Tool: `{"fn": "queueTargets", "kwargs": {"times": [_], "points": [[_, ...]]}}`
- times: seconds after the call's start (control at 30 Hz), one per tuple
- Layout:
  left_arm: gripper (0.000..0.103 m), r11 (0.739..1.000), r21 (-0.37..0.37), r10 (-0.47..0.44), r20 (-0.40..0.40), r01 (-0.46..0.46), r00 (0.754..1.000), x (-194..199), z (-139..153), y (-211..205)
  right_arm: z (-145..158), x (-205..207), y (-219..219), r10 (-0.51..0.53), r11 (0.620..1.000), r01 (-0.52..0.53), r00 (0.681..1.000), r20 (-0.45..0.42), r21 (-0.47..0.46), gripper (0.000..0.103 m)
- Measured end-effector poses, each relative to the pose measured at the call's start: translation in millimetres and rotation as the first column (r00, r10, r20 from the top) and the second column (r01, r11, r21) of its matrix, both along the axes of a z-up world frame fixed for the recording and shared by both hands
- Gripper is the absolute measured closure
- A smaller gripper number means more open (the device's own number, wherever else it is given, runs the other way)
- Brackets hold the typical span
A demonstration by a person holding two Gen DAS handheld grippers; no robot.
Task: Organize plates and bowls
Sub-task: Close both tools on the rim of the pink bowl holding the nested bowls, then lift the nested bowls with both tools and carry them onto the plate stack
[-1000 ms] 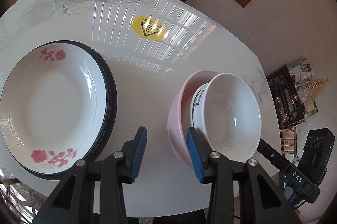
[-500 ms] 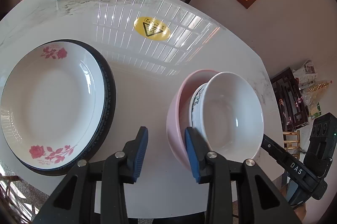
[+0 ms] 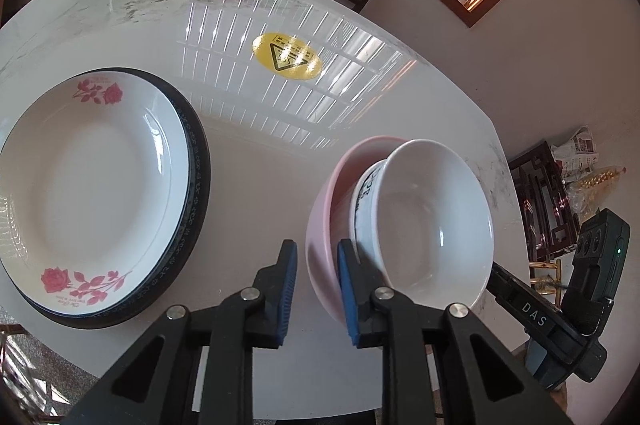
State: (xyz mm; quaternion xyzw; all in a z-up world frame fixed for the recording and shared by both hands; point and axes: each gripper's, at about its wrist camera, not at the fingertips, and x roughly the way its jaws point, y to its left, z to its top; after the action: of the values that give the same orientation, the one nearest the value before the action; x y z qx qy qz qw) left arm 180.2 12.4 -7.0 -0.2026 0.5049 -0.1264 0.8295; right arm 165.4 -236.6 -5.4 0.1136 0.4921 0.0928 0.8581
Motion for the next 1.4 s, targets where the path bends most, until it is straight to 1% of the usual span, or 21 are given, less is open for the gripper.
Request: {"fn": "queueTargets", "kwargs": {"times": [0.03, 0.07, 0.1, 0.2, 0.37, 0.53, 0.77, 1.0, 1.4], "points": [[0.090, 1.000, 0.021, 0.001, 0.011, -0.001, 1.000, -1.5, 1.6, -3.5, 1.4, -2.0, 3.0, 0.005, 1.000, -0.005, 1.000, 0.007, -0.014, 0.093], [0.091, 0.999, 0.034, 0.007, 0.021, -0.008, 1.000, -3.1, 2.2, -5.7, 1.9, -2.4, 3.8, 0.004, 1.000, -0.004, 1.000, 0.010, -0.017, 0.091], [0.091, 0.999, 0.028, 0.016, 0.027, -0.016, 1.000, -4.8, 1.4, -5.6, 1.4, -2.5, 2.3, -0.001, 1.000, 0.001, 1.000, 0.012, -0.009, 0.091], [0.091, 0.999, -0.024, 0.037, 0.023, -0.036, 0.999, -6.3, -2.3, 1.2, 0.5, -4.4, -4.7, -0.005, 0.999, 0.005, 1.000, 0.010, 0.039, 0.091], [0.092, 0.999, 0.028, 0.041, 0.058, -0.043, 0.997, -11.7, -0.1, -5.7, 1.0, -8.9, -4.9, -0.014, 0.999, 0.013, 1.000, 0.015, 0.047, 0.090], [0.092, 0.998, 0.048, 0.033, 0.072, -0.037, 0.997, -16.5, 1.2, -11.5, -0.6, -14.3, -13.2, -0.034, 0.996, 0.033, 0.999, 0.008, 0.088, 0.090], [0.093, 0.998, 0.061, 0.029, 0.088, -0.034, 0.996, -18.5, 4.0, -14.8, -3.3, -19.1, -17.0, -0.047, 0.992, 0.047, 0.999, -0.005, 0.120, 0.090], [0.093, 0.995, 0.098, 0.017, 0.123, -0.029, 0.992, -24.5, 9.1, -20.6, -7.9, -20.9, -20.7, -0.057, 0.985, 0.061, 0.998, -0.024, 0.162, 0.090], [0.094, 0.990, 0.138, 0.012, 0.165, -0.035, 0.986, -35.6, 19.2, -25.3, -3.1, -23.5, -16.2, -0.062, 0.981, 0.064, 0.998, -0.021, 0.184, 0.090]]}}
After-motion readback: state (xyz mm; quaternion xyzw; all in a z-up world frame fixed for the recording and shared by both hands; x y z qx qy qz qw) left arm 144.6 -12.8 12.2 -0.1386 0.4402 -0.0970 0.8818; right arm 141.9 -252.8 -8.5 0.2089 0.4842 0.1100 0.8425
